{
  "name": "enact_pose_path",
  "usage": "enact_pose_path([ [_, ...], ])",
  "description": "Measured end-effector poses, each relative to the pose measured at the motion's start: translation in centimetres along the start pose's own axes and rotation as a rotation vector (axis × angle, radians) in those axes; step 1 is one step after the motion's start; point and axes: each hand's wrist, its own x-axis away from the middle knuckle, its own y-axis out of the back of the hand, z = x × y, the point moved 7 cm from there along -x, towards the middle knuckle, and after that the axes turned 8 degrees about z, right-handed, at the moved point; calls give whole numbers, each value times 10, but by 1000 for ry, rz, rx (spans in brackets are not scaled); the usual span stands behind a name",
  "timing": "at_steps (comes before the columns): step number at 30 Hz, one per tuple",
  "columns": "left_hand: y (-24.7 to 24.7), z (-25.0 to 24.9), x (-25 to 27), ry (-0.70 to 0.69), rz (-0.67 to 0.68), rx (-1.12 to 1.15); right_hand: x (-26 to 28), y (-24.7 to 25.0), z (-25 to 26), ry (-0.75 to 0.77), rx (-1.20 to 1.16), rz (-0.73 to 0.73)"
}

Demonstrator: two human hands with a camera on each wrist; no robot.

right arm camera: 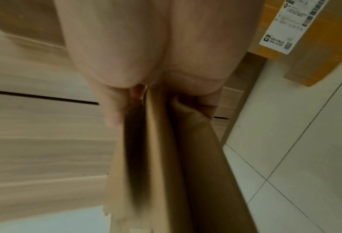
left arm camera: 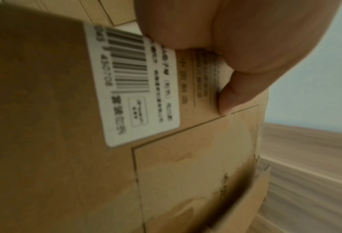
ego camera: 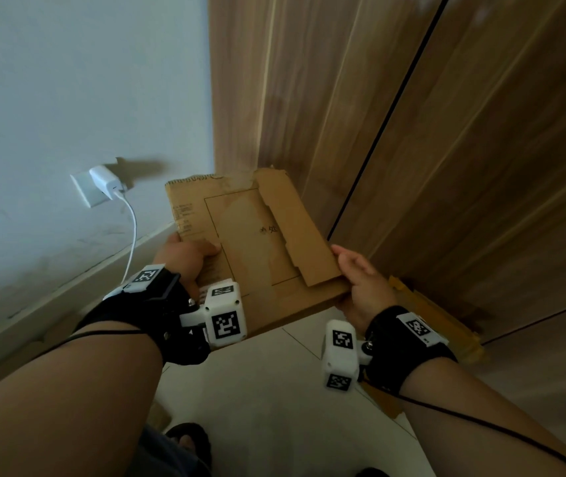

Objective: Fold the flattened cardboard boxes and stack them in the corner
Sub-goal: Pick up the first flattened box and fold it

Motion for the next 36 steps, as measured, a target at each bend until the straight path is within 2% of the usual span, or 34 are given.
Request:
enact_pose_path([
  [3, 1, 1, -4, -34, -2, 27, -11, -1, -4, -26, 120, -8],
  [5, 3, 0, -9, -52, 4, 7, -19, -2, -10, -69, 94, -9],
  [10, 4, -5, -25, -59, 70, 2, -35, -9, -21, -255, 105, 89],
  [12, 8, -7, -36, -44, 52, -19, -44, -12, -24, -273, 112, 118],
  [16, 18, -3, -64, -21, -40, -70, -76, -22, -29, -180, 203, 89],
  [20, 32, 12, -98, 73, -182, -325, -110, -34, -44, -130, 459, 28],
  [22, 31, 22, -112, 123, -196, -384, -123, -38, -49, -114, 628, 3],
  [24, 24, 37, -129, 197, -122, -317, -134, -45, -50, -72, 803, -16],
  [26, 5, 52, -133, 276, 3, -139, -143, -56, -52, -7, 994, -16],
  [28, -13, 65, -144, 285, 91, -87, -155, -70, -59, 108, 1197, 0],
  [31, -22, 87, -159, 246, 55, -96, -165, -99, -77, 313, 1474, 68],
  [33, -18, 105, -174, 270, 5, 1, -173, -110, -90, 421, 1563, 109],
  [34, -13, 114, -183, 291, -21, 29, -178, -113, -98, 437, 1607, 139],
  [36, 1, 123, -195, 313, -77, 29, -189, -110, -122, 292, 1621, 234],
])
